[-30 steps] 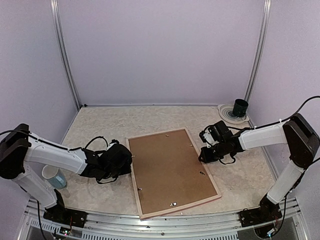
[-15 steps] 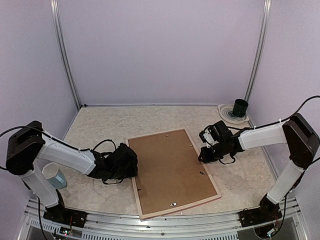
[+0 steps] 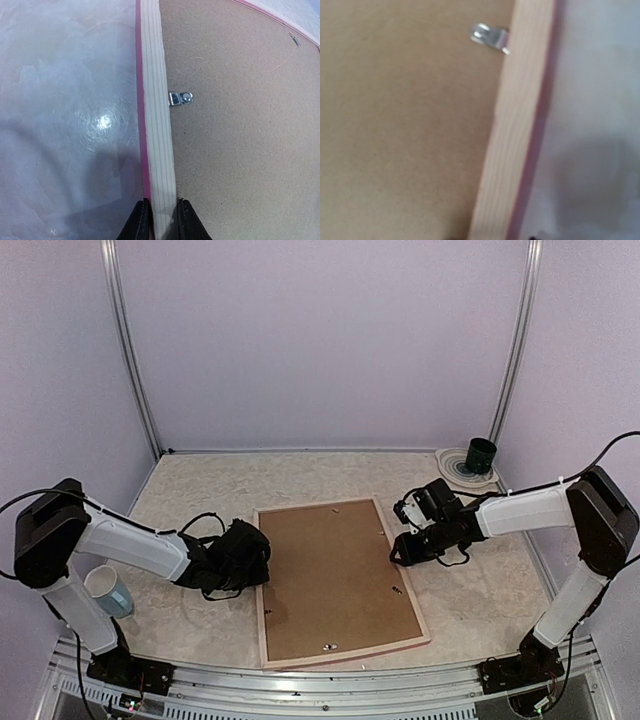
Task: Put the photo into the frame
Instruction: Adjust the photo frame at the center of the board.
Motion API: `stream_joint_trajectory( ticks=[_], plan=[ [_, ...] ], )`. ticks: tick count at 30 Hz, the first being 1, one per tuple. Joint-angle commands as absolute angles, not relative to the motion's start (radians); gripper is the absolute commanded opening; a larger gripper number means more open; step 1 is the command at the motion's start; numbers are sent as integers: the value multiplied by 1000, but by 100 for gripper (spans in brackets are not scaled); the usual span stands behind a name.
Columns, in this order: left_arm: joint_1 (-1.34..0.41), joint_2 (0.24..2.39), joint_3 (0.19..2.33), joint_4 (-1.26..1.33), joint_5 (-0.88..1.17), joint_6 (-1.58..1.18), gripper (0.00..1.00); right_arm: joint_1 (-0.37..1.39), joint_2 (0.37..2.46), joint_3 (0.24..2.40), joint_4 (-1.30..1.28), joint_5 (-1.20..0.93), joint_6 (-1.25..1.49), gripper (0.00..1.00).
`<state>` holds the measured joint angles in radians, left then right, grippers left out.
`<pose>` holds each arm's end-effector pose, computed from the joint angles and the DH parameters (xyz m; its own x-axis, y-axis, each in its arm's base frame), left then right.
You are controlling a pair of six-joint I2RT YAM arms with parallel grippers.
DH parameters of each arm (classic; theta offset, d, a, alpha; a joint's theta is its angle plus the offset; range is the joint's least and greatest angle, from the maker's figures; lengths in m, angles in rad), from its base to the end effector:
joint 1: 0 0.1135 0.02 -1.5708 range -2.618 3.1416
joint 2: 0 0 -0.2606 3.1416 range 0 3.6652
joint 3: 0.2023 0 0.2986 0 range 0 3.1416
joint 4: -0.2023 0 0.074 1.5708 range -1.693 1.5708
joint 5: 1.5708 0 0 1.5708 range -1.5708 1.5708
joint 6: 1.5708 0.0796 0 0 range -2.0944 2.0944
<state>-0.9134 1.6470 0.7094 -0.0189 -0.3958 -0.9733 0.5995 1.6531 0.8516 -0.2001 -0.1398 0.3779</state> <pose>0.2359 -0.2554 0.0526 -0.7725 -0.2476 -0.5847 -0.0783 0.9509 -0.2993 0.2995 0.2181 0.0761 -0.8754 -0.1557 -0.4576 -0.3203 0.8959 0.3079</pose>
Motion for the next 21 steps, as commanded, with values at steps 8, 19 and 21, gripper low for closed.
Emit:
stream_joint_trajectory(
  ticks=[8,19,21],
  plan=[
    [-827,1691,733,6,-351,-846,13,618,1511,822,-268,-318,315,52],
    [-827,1688,704,63,-325,-874,13,711,1546,795,-312,-206,299,52],
    [-828,1685,698,68,-320,-876,13,725,1551,796,-323,-178,302,52]
  ],
)
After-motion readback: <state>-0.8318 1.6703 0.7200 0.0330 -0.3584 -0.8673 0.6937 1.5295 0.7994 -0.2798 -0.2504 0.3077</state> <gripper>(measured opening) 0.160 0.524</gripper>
